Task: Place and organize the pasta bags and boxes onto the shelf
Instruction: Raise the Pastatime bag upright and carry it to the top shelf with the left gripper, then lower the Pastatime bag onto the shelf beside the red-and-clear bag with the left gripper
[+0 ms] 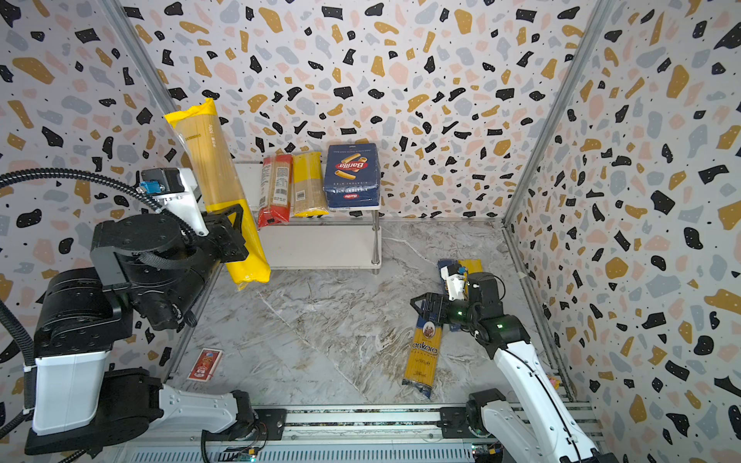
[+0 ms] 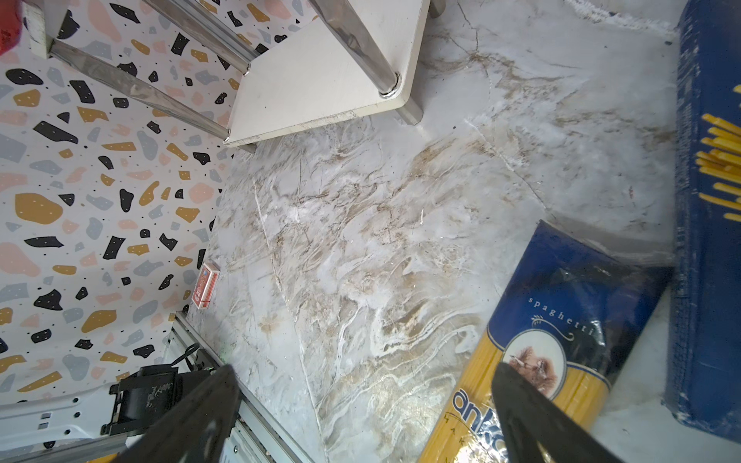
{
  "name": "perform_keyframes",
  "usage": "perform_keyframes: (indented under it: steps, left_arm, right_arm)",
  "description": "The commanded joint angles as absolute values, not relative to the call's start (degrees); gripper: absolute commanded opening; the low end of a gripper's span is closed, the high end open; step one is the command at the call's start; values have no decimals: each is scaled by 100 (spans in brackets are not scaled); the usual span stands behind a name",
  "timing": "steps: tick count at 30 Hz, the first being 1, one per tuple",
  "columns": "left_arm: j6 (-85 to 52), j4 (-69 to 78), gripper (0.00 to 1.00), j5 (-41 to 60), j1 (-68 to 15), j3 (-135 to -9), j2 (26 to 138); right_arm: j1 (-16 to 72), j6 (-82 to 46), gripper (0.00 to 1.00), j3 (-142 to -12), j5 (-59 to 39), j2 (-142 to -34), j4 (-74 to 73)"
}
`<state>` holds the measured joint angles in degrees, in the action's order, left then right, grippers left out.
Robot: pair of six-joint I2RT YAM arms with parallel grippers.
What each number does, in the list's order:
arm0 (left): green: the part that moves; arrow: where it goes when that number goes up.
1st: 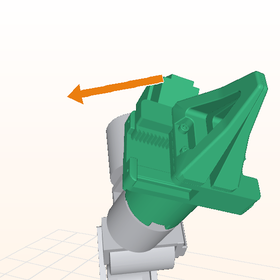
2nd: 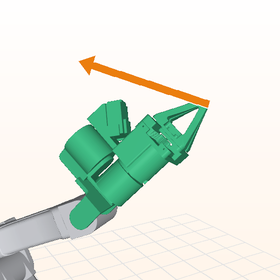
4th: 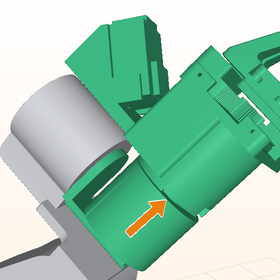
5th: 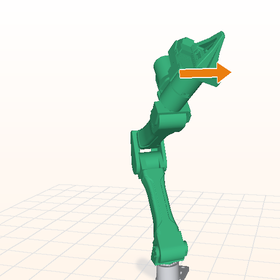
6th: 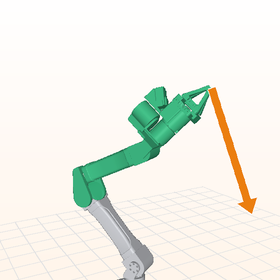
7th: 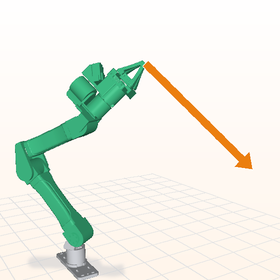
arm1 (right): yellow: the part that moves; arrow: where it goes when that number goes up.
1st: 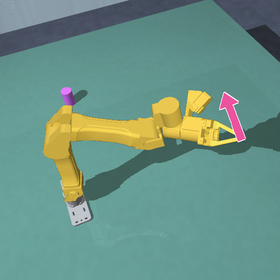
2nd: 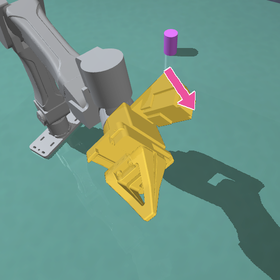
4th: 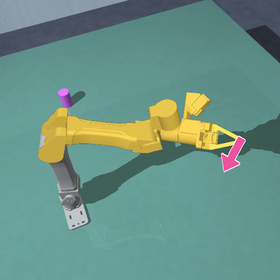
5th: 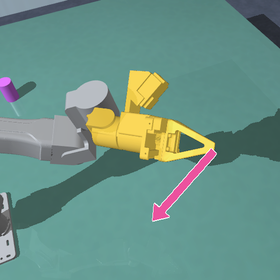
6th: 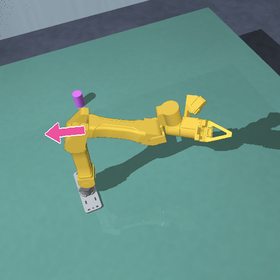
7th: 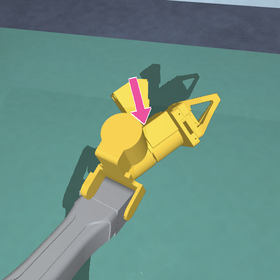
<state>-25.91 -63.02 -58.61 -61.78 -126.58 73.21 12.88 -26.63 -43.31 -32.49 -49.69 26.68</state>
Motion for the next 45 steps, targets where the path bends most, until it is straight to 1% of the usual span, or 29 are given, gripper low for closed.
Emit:
perform_keyframes:
  steps: [1, 5, 8, 13, 20, 25, 31, 38, 45]
  left_arm:
    - [-2244, -5743, 0, -5925, -5763, -12819, 7428]
    - [-2192, -5485, 0, -4876, -4759, -12484, 7573]
    - [-2145, -5289, 0, -4369, -4117, -12327, 7679]
    - [-2027, -5194, 0, -3635, -3239, -12601, 8038]
    - [-1908, -5225, 0, -2823, -2320, -13234, 8574]
    - [-1890, -5109, 0, -2322, -1831, -13317, 8792]
    - [-1824, -5002, 0, -2032, -1428, -13526, 9025]
    - [-1839, -4709, 0, -1405, -775, -13684, 9214]
    - [-1806, -4489, 0, -981, -439, -13770, 9541]
  right_arm:
    - [1310, -2593, 99, -4537, -3234, -5017, 2534]
    - [1310, -2575, 99, -4459, -3226, -5065, 2479]
    - [1301, -2541, 99, -4406, -3201, -5031, 2487]
    - [1301, -2519, 99, -4361, -3164, -5019, 2487]
    - [1301, -2514, 99, -4281, -3163, -5012, 2486]
    - [1292, -2539, 99, -4171, -3173, -5019, 2436]
    - [1292, -2553, 99, -4096, -3182, -5063, 2382]
    - [1295, -2542, 99, -4018, -3121, -5080, 2380]
    - [1292, -2564, 99, -3950, -3072, -5115, 2322]
